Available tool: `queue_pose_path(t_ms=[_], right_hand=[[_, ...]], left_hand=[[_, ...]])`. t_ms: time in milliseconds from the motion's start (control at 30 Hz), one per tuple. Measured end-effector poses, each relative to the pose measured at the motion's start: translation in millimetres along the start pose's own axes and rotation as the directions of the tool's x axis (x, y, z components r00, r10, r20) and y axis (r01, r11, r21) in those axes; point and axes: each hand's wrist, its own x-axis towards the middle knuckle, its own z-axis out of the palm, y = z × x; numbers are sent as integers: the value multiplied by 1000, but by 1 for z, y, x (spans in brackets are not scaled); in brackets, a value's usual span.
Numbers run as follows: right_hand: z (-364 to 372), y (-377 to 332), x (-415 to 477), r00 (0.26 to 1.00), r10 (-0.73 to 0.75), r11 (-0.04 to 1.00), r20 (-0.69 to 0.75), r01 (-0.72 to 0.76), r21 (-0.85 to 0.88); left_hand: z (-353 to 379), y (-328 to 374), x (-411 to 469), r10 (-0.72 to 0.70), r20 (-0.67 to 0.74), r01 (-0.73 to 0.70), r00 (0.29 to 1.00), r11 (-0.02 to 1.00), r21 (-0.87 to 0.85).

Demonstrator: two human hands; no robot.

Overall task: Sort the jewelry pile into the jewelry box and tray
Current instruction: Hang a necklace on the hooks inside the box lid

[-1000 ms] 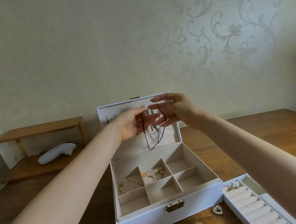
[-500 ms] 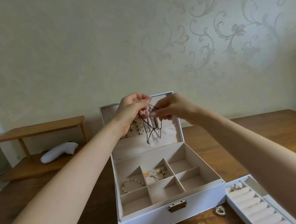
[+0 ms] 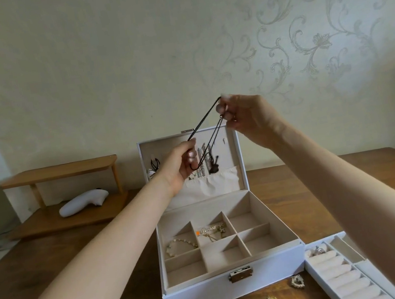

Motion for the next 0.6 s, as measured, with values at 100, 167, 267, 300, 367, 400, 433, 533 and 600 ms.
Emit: queue_pose_path(t_ms=[100, 167, 267, 300, 367, 400, 433, 533, 600], right_hand=[[3, 2, 0, 1000, 20, 1000, -3, -20, -17], [6, 7, 0, 1000, 16, 999, -25, -17, -36], [7, 12, -2, 999, 27, 1000, -29, -27, -7], [7, 13, -3, 999, 42, 999, -20, -42, 22], [5, 16, -5, 997, 74, 995, -6, -73, 74], [5, 16, -6, 996, 86, 992, -4, -86, 88], [4, 18, -7, 996, 92, 992, -4, -91, 92], [4, 20, -9, 996, 92, 991, 9, -92, 100], [3, 20, -10, 994, 108, 986, 28, -110, 129]], left_hand=[[-1, -3, -2, -111, -18, 107, 994, 982, -157], [1, -9, -6, -154, -6, 152, 988, 975, -162], [1, -21, -12, -203, 34, 206, 979, 959, -193], [0, -26, -14, -212, 53, 218, 976, 958, -188], [0, -36, -19, -211, 82, 220, 974, 966, -136], [1, -41, -21, -201, 93, 209, 975, 974, -86], [2, -45, -22, -186, 98, 189, 978, 982, -25], [3, -49, -24, -183, 116, 177, 976, 982, 63], [1, -47, -22, -237, 149, 243, 960, 970, -20]])
